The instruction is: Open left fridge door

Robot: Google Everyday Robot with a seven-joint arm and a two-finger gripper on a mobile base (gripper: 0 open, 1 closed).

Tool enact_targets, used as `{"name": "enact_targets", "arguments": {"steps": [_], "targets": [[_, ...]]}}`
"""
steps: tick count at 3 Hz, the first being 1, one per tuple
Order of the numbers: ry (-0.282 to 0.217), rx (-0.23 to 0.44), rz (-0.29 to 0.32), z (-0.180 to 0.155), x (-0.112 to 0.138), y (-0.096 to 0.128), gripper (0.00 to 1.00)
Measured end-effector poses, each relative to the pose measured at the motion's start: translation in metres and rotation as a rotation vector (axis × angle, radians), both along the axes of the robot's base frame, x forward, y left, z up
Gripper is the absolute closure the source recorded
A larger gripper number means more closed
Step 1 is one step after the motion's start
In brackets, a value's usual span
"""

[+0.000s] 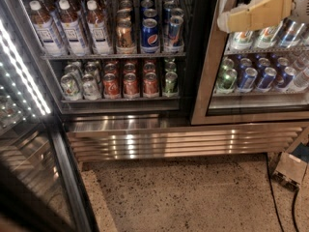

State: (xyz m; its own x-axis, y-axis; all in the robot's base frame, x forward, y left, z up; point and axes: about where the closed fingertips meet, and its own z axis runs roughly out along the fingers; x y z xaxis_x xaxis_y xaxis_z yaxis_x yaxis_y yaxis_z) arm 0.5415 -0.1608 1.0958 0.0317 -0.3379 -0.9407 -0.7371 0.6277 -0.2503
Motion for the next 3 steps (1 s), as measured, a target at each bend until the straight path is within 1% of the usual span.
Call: {"name": "enact_targets", "arguments": {"steps": [1,2,3], "targets": [[0.055,-0.079,0.019,-0.0083,-0.0009,0.0021,0.00],[0.096,-0.151,0.039,-0.0167,-0.0021,0.0008,0.00],[0.096,-0.151,0.039,-0.0167,-0.0021,0.0008,0.00]]}}
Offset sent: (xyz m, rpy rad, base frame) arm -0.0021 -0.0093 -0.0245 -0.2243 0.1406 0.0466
